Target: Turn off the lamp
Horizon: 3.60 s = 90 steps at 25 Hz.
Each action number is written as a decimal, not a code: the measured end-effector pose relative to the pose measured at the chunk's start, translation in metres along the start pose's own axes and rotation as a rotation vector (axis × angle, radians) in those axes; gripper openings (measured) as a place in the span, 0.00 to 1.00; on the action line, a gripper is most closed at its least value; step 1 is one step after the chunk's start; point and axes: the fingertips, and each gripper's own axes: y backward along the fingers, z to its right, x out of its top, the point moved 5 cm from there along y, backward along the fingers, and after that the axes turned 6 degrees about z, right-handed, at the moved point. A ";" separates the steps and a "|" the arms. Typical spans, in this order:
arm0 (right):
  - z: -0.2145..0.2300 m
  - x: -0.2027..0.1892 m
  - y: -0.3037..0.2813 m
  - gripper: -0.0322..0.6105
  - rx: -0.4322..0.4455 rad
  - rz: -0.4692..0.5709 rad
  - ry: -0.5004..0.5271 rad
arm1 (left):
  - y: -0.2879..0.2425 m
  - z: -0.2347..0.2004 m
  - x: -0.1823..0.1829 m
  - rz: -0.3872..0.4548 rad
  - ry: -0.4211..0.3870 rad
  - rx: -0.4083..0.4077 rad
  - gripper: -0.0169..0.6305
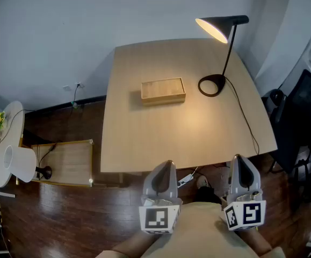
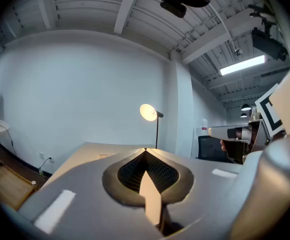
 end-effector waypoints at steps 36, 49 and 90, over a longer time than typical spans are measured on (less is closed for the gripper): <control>0.215 -0.074 -0.336 0.05 0.226 -0.076 0.061 | -0.349 0.042 -0.042 -0.043 -0.108 0.179 0.03; 0.253 -0.161 -0.422 0.05 0.231 -0.225 0.098 | -0.389 0.021 -0.098 -0.146 -0.158 0.287 0.03; 0.263 -0.281 -0.503 0.05 0.256 -0.537 0.145 | -0.459 0.039 -0.164 -0.322 -0.162 0.190 0.03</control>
